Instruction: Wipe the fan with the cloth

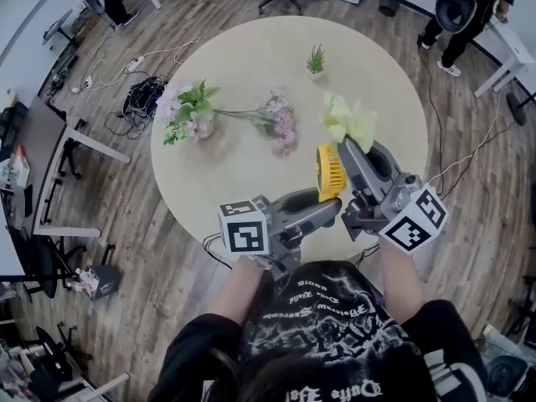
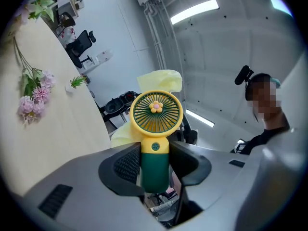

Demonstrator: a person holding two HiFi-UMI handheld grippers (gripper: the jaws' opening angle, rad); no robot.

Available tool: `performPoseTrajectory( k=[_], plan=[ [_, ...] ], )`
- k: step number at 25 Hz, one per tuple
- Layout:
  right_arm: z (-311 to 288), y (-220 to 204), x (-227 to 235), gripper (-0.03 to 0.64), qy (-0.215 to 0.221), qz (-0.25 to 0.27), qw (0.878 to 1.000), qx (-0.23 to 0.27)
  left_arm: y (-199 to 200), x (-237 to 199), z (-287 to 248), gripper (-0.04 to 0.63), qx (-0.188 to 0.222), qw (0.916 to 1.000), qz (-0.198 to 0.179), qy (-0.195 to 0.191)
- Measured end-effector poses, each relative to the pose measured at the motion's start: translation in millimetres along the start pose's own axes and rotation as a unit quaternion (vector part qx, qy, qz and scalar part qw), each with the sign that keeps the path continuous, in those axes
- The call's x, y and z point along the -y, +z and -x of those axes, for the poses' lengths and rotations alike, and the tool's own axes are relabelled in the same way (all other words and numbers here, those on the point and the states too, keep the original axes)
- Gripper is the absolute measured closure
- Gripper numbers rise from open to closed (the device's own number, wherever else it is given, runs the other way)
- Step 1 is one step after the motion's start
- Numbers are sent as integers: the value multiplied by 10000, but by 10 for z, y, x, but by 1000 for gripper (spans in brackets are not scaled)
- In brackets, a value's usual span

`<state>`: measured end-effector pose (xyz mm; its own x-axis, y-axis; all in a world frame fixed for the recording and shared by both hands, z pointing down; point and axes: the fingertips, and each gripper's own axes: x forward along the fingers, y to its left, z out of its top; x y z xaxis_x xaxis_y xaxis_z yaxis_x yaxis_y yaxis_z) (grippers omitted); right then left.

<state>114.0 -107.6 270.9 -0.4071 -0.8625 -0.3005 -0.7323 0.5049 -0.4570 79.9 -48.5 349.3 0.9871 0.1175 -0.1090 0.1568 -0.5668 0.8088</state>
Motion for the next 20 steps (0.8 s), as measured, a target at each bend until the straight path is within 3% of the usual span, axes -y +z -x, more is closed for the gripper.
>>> performPoseTrajectory(
  k=[8, 13, 16, 20],
  plan=[
    [34, -52, 182, 584, 54, -1259, 9918, 233, 23, 92, -12, 397, 88, 9997, -128, -194],
    [38, -169, 256, 584, 181, -2030, 9785, 315, 136, 113, 14, 397, 368, 9986, -20, -381],
    [-11, -241, 215, 584, 429, -2585, 9646, 313, 210, 48, 53, 397, 577, 9980, 68, -238],
    [-18, -310, 145, 584, 734, -2922, 9533, 202, 303, 15, 90, 397, 710, 9973, 98, -139]
  ],
)
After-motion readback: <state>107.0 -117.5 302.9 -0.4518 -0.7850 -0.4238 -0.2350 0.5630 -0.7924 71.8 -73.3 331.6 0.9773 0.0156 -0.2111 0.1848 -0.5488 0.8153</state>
